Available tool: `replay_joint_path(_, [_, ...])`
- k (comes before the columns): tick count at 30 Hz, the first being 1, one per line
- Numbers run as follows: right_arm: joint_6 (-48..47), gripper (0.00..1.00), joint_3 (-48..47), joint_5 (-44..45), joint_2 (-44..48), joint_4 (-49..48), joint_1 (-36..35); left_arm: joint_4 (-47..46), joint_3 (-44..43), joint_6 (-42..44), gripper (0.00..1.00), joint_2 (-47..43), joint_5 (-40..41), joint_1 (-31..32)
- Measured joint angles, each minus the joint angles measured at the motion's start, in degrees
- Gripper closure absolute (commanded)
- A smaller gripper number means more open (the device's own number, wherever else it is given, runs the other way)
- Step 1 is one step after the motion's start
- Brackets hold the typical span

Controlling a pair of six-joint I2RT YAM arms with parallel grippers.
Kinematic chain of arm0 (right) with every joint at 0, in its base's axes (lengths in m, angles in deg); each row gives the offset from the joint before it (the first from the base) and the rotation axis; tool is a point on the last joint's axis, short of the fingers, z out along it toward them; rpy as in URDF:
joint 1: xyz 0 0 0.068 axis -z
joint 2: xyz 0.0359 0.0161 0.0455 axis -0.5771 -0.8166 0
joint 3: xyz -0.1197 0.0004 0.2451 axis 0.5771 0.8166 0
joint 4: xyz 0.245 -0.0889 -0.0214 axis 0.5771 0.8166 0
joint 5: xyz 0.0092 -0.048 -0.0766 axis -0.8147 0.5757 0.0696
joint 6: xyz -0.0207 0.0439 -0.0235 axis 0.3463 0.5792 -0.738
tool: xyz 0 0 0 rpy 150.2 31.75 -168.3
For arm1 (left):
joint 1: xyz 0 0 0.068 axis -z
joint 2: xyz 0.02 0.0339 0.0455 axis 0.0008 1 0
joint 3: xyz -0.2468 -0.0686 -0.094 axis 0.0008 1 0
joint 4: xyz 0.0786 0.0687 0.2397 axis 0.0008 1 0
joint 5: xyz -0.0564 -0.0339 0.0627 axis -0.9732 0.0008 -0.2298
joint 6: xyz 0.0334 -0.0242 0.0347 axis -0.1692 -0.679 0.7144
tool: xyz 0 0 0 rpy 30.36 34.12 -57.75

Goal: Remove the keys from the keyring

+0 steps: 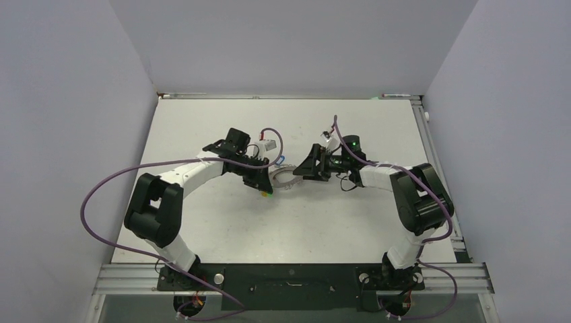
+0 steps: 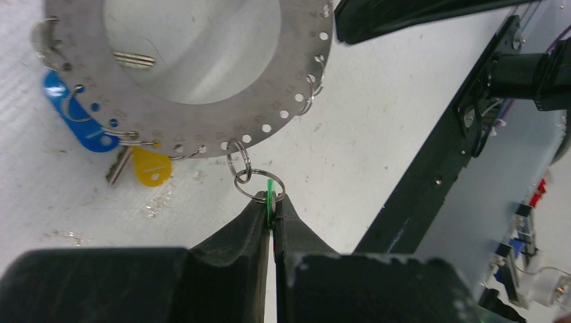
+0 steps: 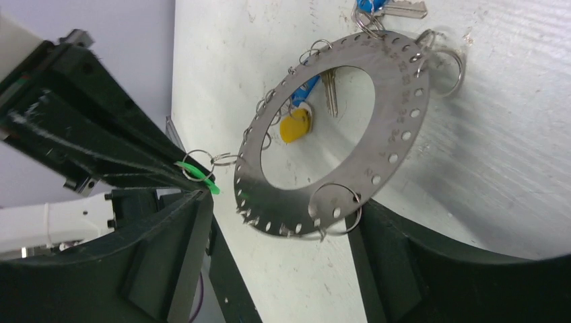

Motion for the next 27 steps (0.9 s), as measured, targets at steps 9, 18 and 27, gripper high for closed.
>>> replay_joint_path(9, [-17.22,0.16,-0.33,-8.81,7.13,10.58,5.20,10.97,-3.72,3.74,1.00,1.01,-2.47,0.00])
replay_joint_path(18, [-30.16,0.13,-5.31,-11.02,10.45,17.00,7.65,24.09,-13.16,17.92,1.00,0.81,7.21,0.46])
replay_joint_path(27, [-38.16,0.03,-15.34,-10.16,13.53,20.61,13.49,32.63,-26.05,36.72,1.00,0.33,22.53,1.38])
